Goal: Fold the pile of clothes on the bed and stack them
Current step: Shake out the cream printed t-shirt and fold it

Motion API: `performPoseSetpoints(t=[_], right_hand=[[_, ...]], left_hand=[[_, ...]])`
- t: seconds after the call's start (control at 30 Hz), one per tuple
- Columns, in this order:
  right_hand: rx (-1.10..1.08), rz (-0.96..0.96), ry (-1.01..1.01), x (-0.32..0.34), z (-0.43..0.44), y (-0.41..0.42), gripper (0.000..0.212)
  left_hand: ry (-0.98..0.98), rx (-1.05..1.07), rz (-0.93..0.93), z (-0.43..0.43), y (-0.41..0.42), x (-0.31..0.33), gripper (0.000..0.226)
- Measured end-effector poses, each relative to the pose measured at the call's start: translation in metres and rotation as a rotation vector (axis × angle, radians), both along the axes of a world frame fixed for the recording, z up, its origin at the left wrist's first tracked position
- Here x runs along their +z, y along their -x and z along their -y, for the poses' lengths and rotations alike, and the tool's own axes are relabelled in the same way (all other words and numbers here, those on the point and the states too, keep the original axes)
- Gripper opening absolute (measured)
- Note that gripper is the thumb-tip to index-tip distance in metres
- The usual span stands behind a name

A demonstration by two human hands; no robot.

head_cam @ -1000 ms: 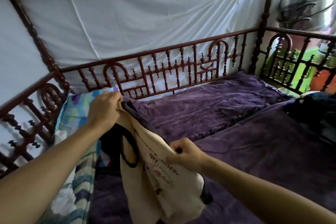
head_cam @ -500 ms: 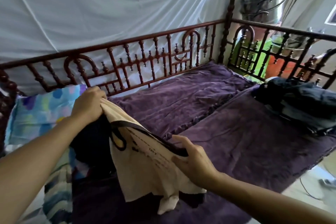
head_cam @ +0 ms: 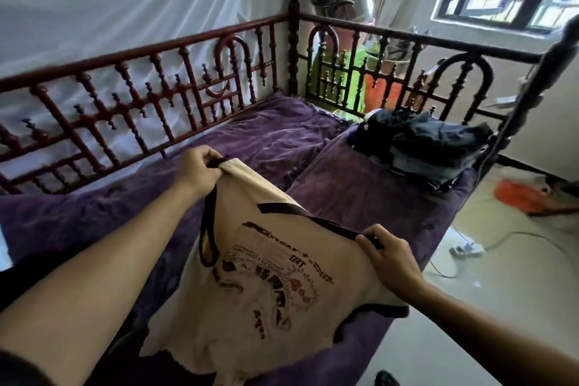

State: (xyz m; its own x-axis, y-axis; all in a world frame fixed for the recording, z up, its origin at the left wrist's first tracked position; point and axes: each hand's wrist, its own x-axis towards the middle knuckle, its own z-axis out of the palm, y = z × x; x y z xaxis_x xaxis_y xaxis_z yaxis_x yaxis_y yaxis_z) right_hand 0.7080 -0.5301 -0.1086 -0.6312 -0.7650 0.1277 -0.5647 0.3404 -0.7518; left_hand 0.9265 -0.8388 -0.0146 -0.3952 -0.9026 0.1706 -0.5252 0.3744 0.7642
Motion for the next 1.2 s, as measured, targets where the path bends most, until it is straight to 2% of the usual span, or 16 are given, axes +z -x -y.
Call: performPoseSetpoints(t=[0.1, 0.2, 0.47, 0.7, 0.83, 0.97, 1.1, 1.2], right_hand=[[-0.069, -0.039, -0.055, -0.022, 0.004, 0.063, 0.011], [-0.077, -0.062, -0.117, -0.051, 0.020, 0.140, 0.008], [-0.100, -0.053, -0.362, -0.175, 0.091, 0.369, 0.016], [-0.216, -0.018, -0.584, -0.263, 0.144, 0.522, 0.019], [-0.171, -0.062, -0.742, -0.285, 0.161, 0.552, 0.015], [0.019, -0.106, -0.759, -0.282, 0.190, 0.521, 0.024], [0.221, 0.101, -0.770, -0.280, 0.238, 0.454, 0.028], [0.255, 0.262, -0.759, -0.296, 0.275, 0.404, 0.034]], left_hand=[[0.016, -0.053, 0.074, 0.004, 0.073, -0.024, 0.028], [0.033, -0.052, 0.136, 0.015, 0.152, -0.052, 0.024], [-0.048, 0.020, 0.275, 0.067, 0.385, -0.168, 0.023], [-0.186, 0.023, 0.260, 0.092, 0.523, -0.274, 0.022], [-0.273, 0.037, 0.257, 0.100, 0.515, -0.298, 0.039], [-0.392, 0.146, 0.417, 0.078, 0.436, -0.309, 0.030], [-0.581, 0.292, 0.602, 0.026, 0.335, -0.327, 0.019], [-0.667, 0.372, 0.792, -0.013, 0.267, -0.347, 0.026]])
